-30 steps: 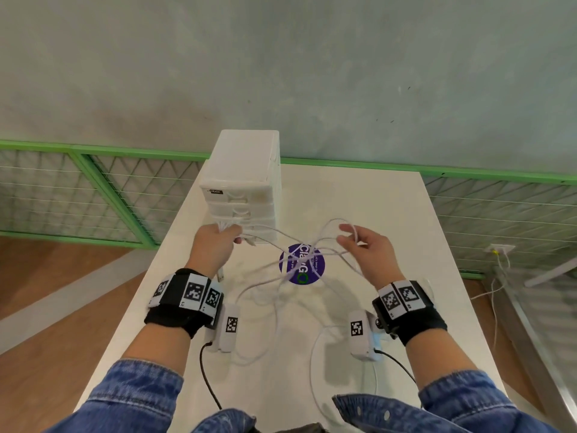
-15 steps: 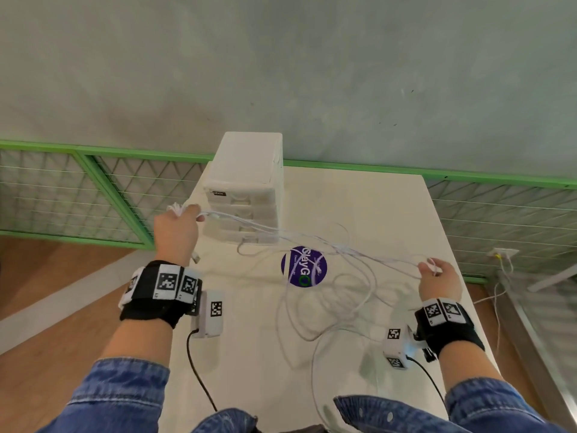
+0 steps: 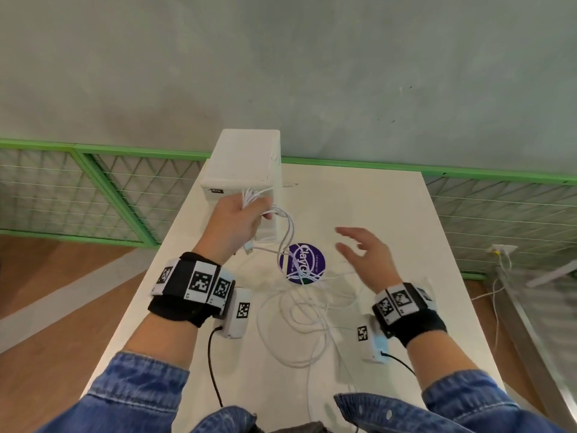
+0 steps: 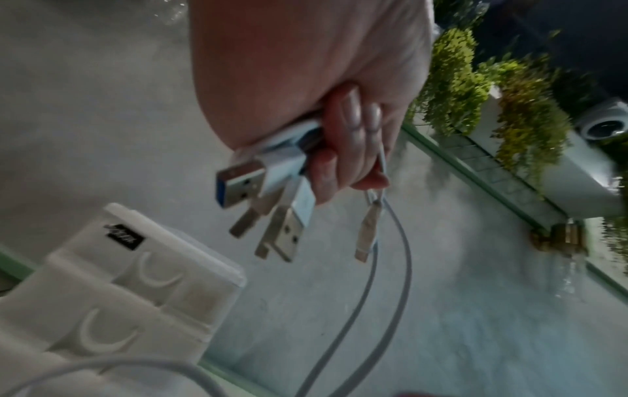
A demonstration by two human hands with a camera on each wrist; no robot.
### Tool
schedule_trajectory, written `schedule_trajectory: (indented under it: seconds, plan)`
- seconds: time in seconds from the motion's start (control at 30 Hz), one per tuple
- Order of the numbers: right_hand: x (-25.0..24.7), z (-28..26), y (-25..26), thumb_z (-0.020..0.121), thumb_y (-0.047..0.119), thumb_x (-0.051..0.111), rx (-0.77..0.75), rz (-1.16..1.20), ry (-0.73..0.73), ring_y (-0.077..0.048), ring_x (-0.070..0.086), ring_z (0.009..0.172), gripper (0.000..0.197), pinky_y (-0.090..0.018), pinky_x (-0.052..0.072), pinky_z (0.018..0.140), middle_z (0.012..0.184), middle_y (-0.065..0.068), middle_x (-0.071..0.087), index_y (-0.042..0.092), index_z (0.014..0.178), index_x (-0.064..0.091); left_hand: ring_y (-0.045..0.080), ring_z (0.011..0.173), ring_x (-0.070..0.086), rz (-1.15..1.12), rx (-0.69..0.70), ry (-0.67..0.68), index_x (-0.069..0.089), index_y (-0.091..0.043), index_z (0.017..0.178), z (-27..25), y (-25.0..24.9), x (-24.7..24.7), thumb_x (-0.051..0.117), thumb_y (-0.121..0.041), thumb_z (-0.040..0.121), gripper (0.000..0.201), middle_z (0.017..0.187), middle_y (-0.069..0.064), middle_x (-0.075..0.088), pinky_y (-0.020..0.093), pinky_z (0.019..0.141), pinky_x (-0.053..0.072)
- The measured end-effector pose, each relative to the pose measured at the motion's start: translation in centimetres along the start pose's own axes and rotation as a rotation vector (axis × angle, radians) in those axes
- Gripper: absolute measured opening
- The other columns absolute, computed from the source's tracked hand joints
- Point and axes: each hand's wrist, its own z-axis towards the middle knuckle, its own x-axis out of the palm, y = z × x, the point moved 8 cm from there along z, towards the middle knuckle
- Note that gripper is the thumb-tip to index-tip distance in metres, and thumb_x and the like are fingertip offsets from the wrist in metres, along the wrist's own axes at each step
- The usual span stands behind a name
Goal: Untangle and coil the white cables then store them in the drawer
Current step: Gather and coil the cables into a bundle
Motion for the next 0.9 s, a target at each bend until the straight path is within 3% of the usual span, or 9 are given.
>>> schedule_trajectory:
  seconds: [0.1,0.2,0.27,0.33,0.43,0.6,0.73,0.8,0.9]
  plan:
    - [5.3,-0.4,2.1,0.086,0.023,0.062,-0.036,-0.090,0.275,-0.005,0.044,0.114,0.047,-0.023,0.031,0.102,0.122,0.013,0.051,0.028,0.130,0.049,0.008,0.033,0.022,-0.018,0.059,0.069,0.056,-0.009,0.059,-0.7,-2.1,1.7,0.054,-0.016,0.093,0.035,0.036,-0.006,0.031,0.018,0.038,0.020]
    - [8.2,-1.1,1.1,0.088,0.021,0.058,-0.042,-0.218,0.367,-0.017,0.056,0.102,0.024,-0.030,0.043,0.091,0.107,0.001,0.065,0.020,0.111,0.065,0.009,0.034,0.022,-0.021,0.116,0.059,0.055,-0.009,0.059,-1.0,-3.3,1.6,0.054,-0.016,0.094,0.036,0.036,-0.006,0.030,0.019,0.039,0.021]
    - [8.0,-1.3,0.0,0.090,0.022,0.056,-0.029,-0.218,0.322,-0.025,0.060,0.091,0.017,-0.034,0.046,0.078,0.094,-0.006,0.068,0.014,0.096,0.070,0.009,0.035,0.023,0.017,0.131,0.014,0.056,-0.010,0.059,-0.9,-3.4,0.8,0.055,-0.018,0.093,0.035,0.037,-0.007,0.031,0.020,0.040,0.023]
    - [6.6,-1.1,-1.5,0.091,0.023,0.056,0.058,-0.139,0.209,-0.023,0.061,0.086,0.018,-0.028,0.045,0.071,0.095,-0.007,0.070,0.014,0.096,0.070,0.008,0.034,0.025,0.047,0.112,-0.059,0.058,-0.011,0.059,-0.7,-2.8,-0.3,0.057,-0.022,0.092,0.034,0.036,-0.009,0.031,0.018,0.040,0.025]
    - [3.9,-0.7,-3.2,0.090,0.024,0.056,0.148,-0.116,0.051,-0.021,0.063,0.089,0.021,-0.027,0.046,0.077,0.103,-0.005,0.071,0.017,0.104,0.070,0.007,0.032,0.027,0.097,0.071,-0.152,0.058,-0.013,0.057,-0.6,-1.7,-1.1,0.059,-0.024,0.089,0.035,0.036,-0.009,0.031,0.016,0.037,0.025]
    - [1.1,-1.0,-6.7,0.082,0.030,0.064,0.283,-0.309,0.047,-0.020,0.059,0.079,0.017,-0.031,0.046,0.074,0.102,0.000,0.066,0.023,0.097,0.061,0.007,0.031,0.028,0.102,0.038,-0.212,0.059,-0.011,0.057,-0.6,-1.2,-1.4,0.059,-0.021,0.088,0.032,0.040,-0.001,0.033,0.015,0.035,0.025]
    - [-1.2,-1.5,-8.8,0.077,0.036,0.069,0.447,-0.244,0.023,-0.026,0.058,0.085,0.026,-0.034,0.044,0.076,0.096,-0.007,0.065,0.015,0.089,0.059,0.008,0.034,0.031,0.066,0.050,-0.247,0.060,-0.017,0.053,-0.5,-1.4,-1.6,0.060,-0.022,0.088,0.036,0.042,-0.001,0.037,0.017,0.039,0.028]
    - [-1.4,-1.4,-8.4,0.083,0.035,0.064,0.442,-0.295,0.061,-0.028,0.058,0.098,0.030,-0.034,0.042,0.083,0.110,-0.012,0.064,0.011,0.100,0.064,0.011,0.039,0.035,0.009,0.046,-0.233,0.058,-0.022,0.044,-0.3,-1.6,-1.4,0.059,-0.022,0.089,0.045,0.040,-0.005,0.040,0.021,0.047,0.031]
    - [-0.2,-0.5,-5.0,0.086,0.018,0.060,0.294,-0.233,0.147,-0.024,0.049,0.120,0.043,-0.033,0.037,0.101,0.135,-0.011,0.049,0.013,0.128,0.051,0.011,0.038,0.030,0.085,0.062,-0.112,0.059,-0.020,0.055,-0.5,-2.3,0.7,0.057,-0.025,0.091,0.036,0.043,-0.002,0.035,0.021,0.044,0.027]
